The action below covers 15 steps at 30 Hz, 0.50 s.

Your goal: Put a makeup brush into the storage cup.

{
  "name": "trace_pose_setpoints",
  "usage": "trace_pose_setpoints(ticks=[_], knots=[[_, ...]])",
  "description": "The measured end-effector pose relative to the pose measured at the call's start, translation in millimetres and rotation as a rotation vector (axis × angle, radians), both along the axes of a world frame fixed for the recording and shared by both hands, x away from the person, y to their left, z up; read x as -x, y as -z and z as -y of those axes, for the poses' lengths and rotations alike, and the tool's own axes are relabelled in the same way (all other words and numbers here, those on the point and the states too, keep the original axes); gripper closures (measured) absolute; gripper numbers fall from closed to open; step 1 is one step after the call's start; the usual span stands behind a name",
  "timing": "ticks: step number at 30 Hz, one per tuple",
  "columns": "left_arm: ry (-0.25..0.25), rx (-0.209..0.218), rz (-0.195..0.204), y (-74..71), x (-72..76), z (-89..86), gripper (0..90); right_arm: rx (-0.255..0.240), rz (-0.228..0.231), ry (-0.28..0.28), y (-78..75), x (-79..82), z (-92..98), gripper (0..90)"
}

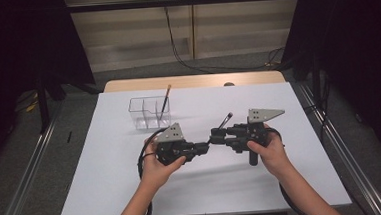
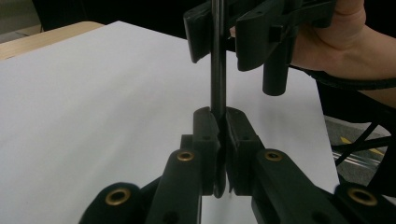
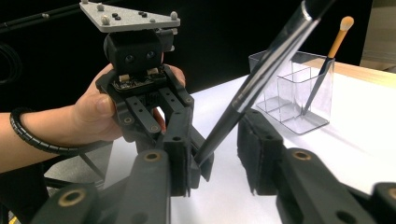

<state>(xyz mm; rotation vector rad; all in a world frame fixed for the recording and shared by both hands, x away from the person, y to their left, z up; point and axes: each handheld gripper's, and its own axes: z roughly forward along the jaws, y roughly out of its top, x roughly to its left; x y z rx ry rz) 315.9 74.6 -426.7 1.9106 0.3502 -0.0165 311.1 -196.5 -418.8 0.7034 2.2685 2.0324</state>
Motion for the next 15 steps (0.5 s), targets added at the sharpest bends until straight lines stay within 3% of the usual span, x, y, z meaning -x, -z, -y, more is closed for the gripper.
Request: trace_pose_setpoints(ticks=[15], knots=[[-0.004, 0.025, -0.026, 1.9, -0.8, 5.2, 84.1, -0.01, -0.021, 0.006, 6.3, 0.0, -1.9, 77.8]])
